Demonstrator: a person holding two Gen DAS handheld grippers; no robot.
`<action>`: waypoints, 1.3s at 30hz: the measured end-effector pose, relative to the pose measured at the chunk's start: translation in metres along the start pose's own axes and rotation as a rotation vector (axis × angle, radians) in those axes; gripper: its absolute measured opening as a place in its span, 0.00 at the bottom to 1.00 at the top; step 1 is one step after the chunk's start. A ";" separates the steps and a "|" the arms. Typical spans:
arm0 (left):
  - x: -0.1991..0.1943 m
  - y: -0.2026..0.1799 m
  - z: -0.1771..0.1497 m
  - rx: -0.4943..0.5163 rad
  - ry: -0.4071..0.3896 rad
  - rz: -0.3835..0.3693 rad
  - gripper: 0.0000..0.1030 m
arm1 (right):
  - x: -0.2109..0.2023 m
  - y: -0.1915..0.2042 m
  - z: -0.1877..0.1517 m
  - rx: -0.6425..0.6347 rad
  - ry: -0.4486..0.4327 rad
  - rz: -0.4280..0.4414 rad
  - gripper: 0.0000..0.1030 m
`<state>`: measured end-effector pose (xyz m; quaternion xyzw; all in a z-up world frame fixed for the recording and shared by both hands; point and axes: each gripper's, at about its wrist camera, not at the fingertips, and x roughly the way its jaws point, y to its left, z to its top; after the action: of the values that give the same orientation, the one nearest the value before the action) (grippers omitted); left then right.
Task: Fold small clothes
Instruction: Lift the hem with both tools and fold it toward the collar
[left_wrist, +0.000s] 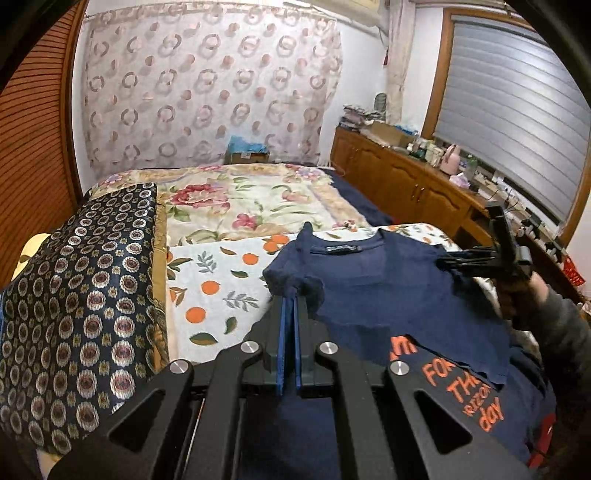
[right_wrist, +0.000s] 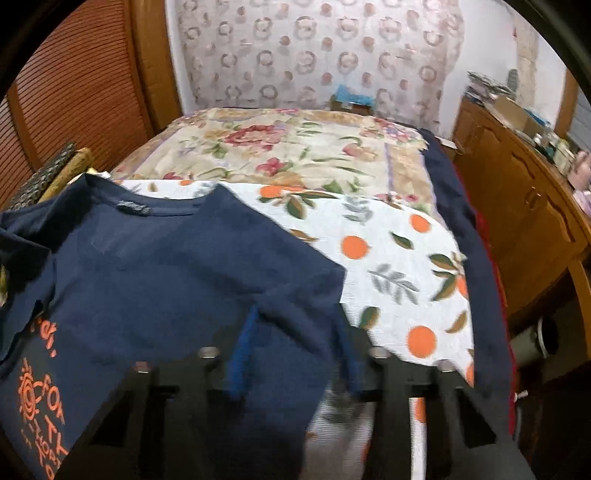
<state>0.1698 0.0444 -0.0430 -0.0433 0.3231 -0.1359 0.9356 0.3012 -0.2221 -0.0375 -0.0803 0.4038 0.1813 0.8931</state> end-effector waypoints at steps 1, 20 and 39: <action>-0.004 -0.003 -0.002 0.001 -0.008 -0.006 0.04 | -0.001 0.003 -0.001 -0.009 0.000 0.007 0.09; -0.134 -0.016 -0.053 0.026 -0.133 -0.033 0.04 | -0.191 0.085 -0.090 -0.174 -0.318 0.029 0.07; -0.158 0.010 -0.139 -0.041 -0.067 0.121 0.04 | -0.238 0.073 -0.213 -0.114 -0.206 0.061 0.07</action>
<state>-0.0327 0.0999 -0.0610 -0.0473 0.2964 -0.0711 0.9512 -0.0193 -0.2779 0.0011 -0.0993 0.3010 0.2384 0.9180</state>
